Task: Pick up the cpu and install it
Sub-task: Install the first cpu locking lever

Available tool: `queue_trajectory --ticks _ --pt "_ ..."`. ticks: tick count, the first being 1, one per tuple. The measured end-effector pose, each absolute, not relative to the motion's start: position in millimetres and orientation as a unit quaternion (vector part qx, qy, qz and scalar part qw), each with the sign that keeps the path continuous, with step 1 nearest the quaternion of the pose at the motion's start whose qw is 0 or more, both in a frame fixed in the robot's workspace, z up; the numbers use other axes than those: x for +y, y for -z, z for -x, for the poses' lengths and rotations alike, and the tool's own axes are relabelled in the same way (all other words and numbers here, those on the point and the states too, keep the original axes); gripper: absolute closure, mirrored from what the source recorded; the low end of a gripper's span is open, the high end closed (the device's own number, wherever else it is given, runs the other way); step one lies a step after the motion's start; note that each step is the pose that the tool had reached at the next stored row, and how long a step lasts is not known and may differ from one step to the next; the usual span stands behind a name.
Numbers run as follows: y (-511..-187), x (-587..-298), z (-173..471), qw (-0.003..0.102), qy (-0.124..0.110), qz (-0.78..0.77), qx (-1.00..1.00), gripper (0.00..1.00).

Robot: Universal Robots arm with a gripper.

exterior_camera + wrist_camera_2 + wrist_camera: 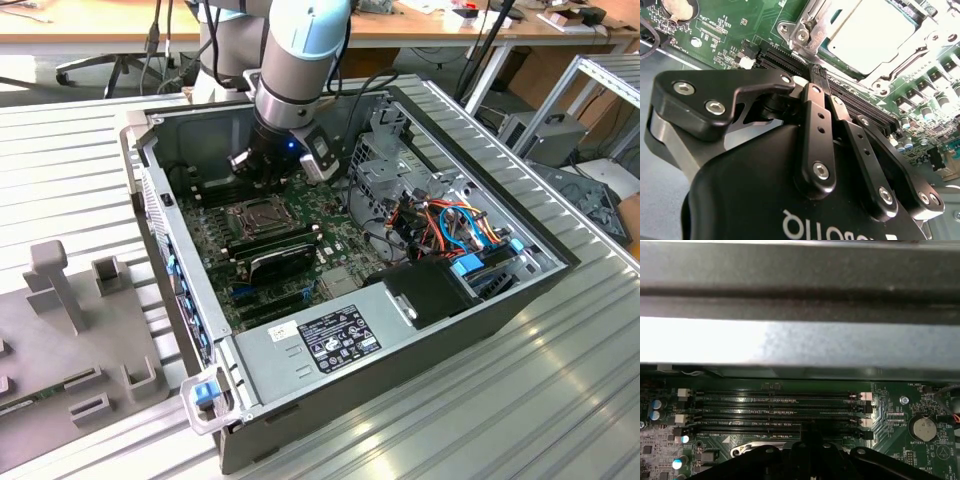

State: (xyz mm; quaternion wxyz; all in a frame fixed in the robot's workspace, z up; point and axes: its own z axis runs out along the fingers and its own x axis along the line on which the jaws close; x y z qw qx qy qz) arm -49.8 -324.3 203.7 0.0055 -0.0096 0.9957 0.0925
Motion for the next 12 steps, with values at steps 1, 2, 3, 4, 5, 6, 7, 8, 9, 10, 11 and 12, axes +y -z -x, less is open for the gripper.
queue_trajectory --ticks 1,2,3,4,5,6,7,8,9,10,11,12 --pt "-203.3 -324.3 49.8 0.005 -0.091 0.010 0.996 0.89" --pt "-202.7 -324.4 49.8 0.005 -0.091 0.010 0.996 0.89" --pt "-202.1 -324.4 49.9 0.005 -0.090 0.010 0.996 0.89" --pt "-201.9 -324.5 49.9 0.005 -0.090 0.010 0.996 0.89" --pt "-201.4 -324.4 49.9 0.005 -0.090 0.010 0.996 0.89" --pt "-201.1 -324.3 49.9 0.005 -0.090 0.010 0.996 0.89" --pt "-201.1 -324.3 49.9 0.005 -0.090 0.010 0.996 0.89" --pt "-201.0 -324.2 49.9 0.005 -0.090 0.010 0.996 0.89" --pt "-200.7 -323.9 49.8 0.006 -0.091 0.010 0.996 0.89" --pt "-200.9 -323.9 49.8 0.005 -0.090 0.010 0.996 0.89" --pt "-202.0 -324.1 49.9 0.005 -0.090 0.010 0.996 0.89" --pt "-203.1 -324.0 49.9 0.005 -0.090 0.010 0.996 0.89"
